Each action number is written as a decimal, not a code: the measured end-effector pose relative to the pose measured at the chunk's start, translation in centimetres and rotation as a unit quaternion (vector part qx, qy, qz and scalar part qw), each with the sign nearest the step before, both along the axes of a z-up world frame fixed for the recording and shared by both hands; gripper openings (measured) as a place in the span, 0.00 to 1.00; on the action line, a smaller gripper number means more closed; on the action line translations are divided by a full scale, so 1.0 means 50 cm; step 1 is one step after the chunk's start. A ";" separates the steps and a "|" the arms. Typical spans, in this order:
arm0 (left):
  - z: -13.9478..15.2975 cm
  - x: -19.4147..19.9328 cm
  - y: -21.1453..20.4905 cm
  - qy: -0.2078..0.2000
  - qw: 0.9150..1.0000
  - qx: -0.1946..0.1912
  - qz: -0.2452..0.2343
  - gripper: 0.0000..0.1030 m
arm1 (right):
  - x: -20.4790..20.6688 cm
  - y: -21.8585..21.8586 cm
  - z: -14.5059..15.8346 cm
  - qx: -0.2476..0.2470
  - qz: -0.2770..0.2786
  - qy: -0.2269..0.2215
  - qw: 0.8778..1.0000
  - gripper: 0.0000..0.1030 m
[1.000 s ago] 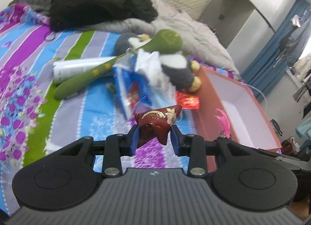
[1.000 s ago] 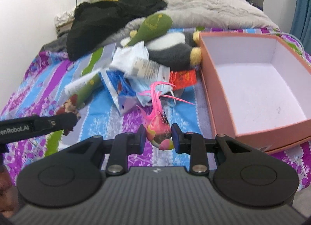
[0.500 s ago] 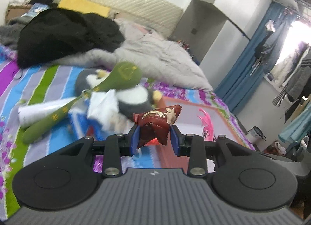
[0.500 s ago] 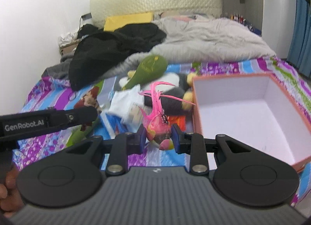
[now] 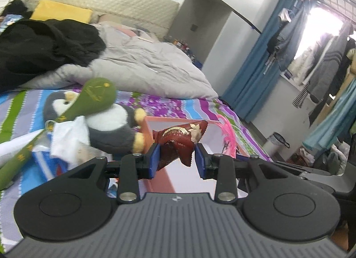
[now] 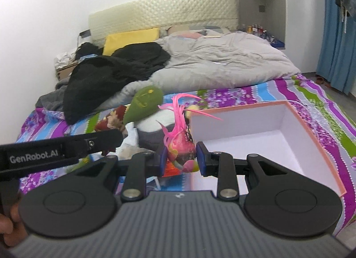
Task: Organize soft objects
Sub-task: 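Carry the brown wrapper with left tool while right tool carries pink toy over box, then open left tool dropping brown wrapper in box while right tool drops pink toy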
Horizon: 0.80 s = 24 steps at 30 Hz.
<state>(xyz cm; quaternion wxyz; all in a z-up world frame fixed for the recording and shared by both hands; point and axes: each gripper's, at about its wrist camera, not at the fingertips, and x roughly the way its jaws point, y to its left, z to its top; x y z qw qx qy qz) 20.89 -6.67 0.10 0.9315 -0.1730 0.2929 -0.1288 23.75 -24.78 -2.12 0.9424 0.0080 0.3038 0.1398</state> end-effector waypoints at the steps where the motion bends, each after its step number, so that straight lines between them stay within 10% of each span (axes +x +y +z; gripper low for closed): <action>1: -0.002 0.009 -0.011 0.002 1.000 0.001 -0.006 0.39 | 0.006 -0.009 -0.003 0.000 -0.005 0.002 1.000 0.31; 24: -0.212 0.225 -0.217 0.141 0.986 0.024 -0.088 0.38 | 0.143 -0.166 -0.238 0.008 -0.086 0.169 0.982 0.31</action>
